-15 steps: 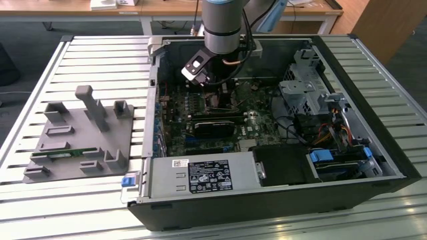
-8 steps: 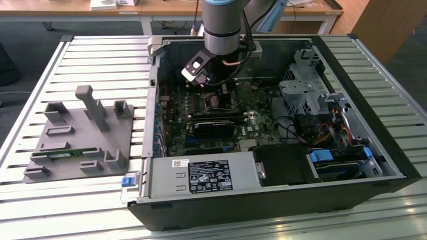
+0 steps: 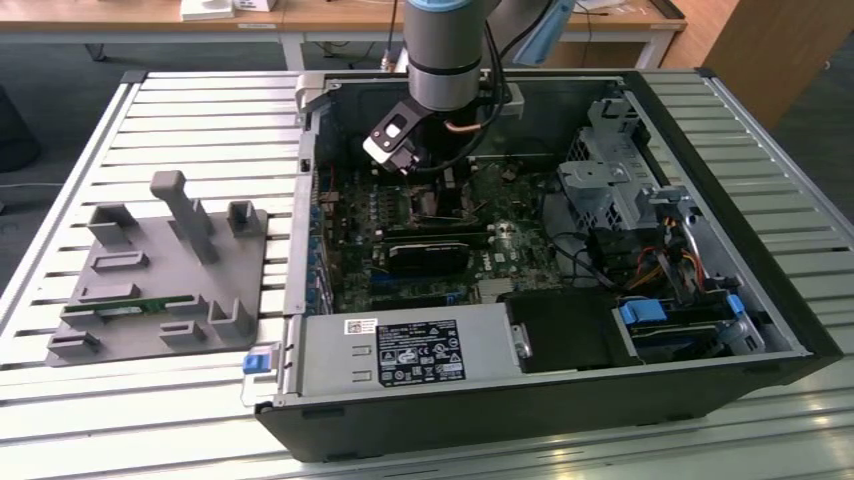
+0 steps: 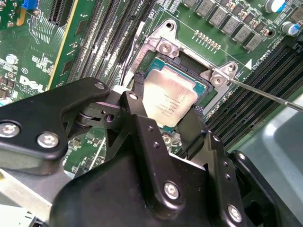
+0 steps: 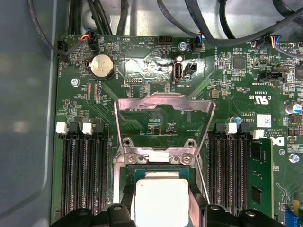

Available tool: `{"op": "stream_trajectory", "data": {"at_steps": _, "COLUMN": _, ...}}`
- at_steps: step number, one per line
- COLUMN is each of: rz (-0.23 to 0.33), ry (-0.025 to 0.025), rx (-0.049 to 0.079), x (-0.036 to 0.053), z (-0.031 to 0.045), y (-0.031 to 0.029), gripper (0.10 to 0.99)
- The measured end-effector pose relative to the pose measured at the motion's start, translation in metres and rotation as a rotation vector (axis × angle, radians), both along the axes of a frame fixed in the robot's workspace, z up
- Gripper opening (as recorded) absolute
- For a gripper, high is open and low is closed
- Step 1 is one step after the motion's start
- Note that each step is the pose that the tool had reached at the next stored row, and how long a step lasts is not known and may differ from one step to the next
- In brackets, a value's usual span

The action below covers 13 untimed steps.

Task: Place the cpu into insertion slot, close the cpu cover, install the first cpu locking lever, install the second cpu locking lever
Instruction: 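Place the cpu into insertion slot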

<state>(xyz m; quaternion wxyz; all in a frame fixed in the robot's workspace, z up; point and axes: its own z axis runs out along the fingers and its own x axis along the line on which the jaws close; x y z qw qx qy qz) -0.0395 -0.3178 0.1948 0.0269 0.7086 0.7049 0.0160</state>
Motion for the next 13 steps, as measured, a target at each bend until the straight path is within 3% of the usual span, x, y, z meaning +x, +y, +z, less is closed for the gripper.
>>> {"op": "stream_trajectory", "data": {"at_steps": 6, "rz": 0.0, "ry": -0.0003, "rx": 0.0, "x": 0.0001, "z": -0.0004, "y": 0.0001, "gripper": 0.533}}
{"op": "stream_trajectory", "data": {"at_steps": 8, "rz": 0.0, "ry": -0.0002, "rx": 0.0, "x": 0.0001, "z": -0.0005, "y": 0.0001, "gripper": 0.545}}
{"op": "stream_trajectory", "data": {"at_steps": 9, "rz": 0.0, "ry": -0.0002, "rx": 0.0, "x": 0.0, "z": -0.0005, "y": 0.0001, "gripper": 0.608}}
{"op": "stream_trajectory", "data": {"at_steps": 13, "rz": 0.0, "ry": 0.0, "rx": 0.0, "x": 0.0, "z": -0.0006, "y": 0.0, "gripper": 0.608}}
